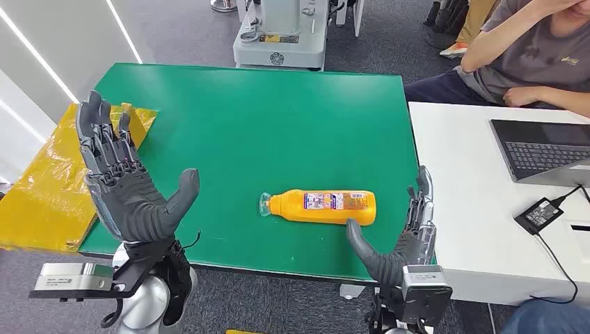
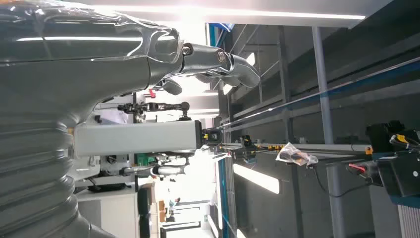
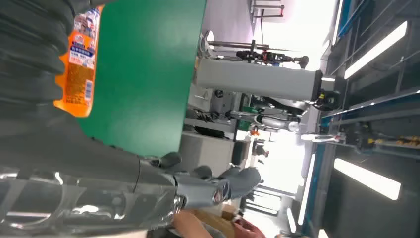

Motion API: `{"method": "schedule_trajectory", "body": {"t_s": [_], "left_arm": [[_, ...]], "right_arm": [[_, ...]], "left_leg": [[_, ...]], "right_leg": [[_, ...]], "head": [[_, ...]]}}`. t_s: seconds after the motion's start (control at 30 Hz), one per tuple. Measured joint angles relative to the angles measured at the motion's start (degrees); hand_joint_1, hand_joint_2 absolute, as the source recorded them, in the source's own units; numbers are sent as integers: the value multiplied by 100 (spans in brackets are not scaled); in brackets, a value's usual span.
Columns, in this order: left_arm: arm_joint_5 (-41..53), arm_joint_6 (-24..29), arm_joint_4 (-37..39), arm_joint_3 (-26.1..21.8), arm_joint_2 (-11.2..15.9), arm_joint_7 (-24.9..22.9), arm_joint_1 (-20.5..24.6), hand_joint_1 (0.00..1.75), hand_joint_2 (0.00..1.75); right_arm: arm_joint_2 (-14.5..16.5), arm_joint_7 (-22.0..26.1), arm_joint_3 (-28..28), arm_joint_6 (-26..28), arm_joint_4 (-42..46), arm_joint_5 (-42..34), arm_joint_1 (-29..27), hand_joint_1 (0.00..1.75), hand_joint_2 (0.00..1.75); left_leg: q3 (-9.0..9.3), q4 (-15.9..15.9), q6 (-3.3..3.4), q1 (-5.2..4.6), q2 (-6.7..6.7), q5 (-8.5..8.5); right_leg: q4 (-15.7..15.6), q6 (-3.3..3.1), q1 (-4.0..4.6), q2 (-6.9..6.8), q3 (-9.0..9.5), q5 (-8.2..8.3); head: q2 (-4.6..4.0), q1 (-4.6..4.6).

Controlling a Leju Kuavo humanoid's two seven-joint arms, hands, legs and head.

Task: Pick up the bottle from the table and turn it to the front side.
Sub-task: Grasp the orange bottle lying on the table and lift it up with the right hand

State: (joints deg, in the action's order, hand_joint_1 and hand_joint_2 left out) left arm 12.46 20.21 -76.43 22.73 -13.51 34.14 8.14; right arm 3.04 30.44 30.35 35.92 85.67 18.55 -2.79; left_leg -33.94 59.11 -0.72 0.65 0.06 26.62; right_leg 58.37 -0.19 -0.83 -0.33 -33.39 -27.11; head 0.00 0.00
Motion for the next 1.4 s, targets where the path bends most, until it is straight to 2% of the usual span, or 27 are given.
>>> {"method": "schedule_trajectory", "body": {"t_s": [0.07, 0.1, 0.17, 0.23, 0.27, 0.43, 0.73, 1.03, 1.17, 1.4], "left_arm": [[-4, -9, 0, 0, 0, 3, 1, 0, 175], [-7, -22, 0, 0, 0, 6, 4, 0, 175], [-9, -51, 0, 0, 0, 12, 28, 0, 175], [-8, -98, 1, 0, 4, 13, 77, 0, 175], [-7, -127, 1, 0, 8, 13, 101, 0, 175], [25, -296, 0, -2, 26, -5, 141, 0, 175], [-119, -459, 92, 2, 63, 13, 313, 0, 175], [-343, -451, 266, 50, 81, 17, 440, 0, 175], [-412, -402, 310, 102, 105, 17, 446, 0, 175], [-467, -337, 328, 143, 134, 18, 444, 0, 175]], "right_arm": [[-33, -147, -7, -62, 10, 262, 36, 0, 175], [-76, -363, -14, -128, 17, 643, 84, 0, 175], [-199, -1019, -39, -345, 26, 1845, 208, 0, 175], [-364, -1693, -68, -784, 22, 3142, 341, 0, 175], [-444, -1897, -83, -1052, 21, 3546, 392, 0, 175], [-791, -2182, -144, -2038, -1, 4031, 651, 0, 175], [-1372, -2051, -125, -3122, -276, 3587, 1332, 0, 175], [-1754, -1503, -44, -4592, -1297, 1719, 2556, 0, 175], [-1876, -1379, 60, -4848, -1839, 1423, 3099, 0, 175], [-1898, -1333, 537, -5019, -2666, 1162, 3931, 0, 175]], "left_leg": [[0, 0, 0, 0, 0, 0], [0, 0, 0, 0, 0, 0], [0, 1, 0, 0, 0, 0], [1, 2, 0, 0, 0, 0], [0, 2, 0, 0, -1, 0], [0, 3, 0, -1, 0, 0], [-1, 4, 1, -1, -1, 0], [-1, 8, 2, -1, 1, -2], [-2, 9, 2, -1, 0, -2], [-3, 9, 2, 0, -1, -2]], "right_leg": [[0, 0, 0, 0, 0, 0], [0, 0, 0, 0, 0, 0], [0, 0, 0, 0, 0, 1], [-1, 0, 0, -1, 1, 2], [-1, 0, -1, -1, 2, 2], [-1, 0, -1, 0, 1, 3], [0, 0, -1, 0, 1, 4], [1, 2, -1, 2, 1, 8], [1, 3, -1, 2, 1, 8], [2, 3, 0, 1, 1, 8]], "head": [[0, 0], [0, 0], [0, 0], [0, 1], [0, 2], [0, 1], [0, 1], [0, 0], [0, 1], [0, 0]]}}
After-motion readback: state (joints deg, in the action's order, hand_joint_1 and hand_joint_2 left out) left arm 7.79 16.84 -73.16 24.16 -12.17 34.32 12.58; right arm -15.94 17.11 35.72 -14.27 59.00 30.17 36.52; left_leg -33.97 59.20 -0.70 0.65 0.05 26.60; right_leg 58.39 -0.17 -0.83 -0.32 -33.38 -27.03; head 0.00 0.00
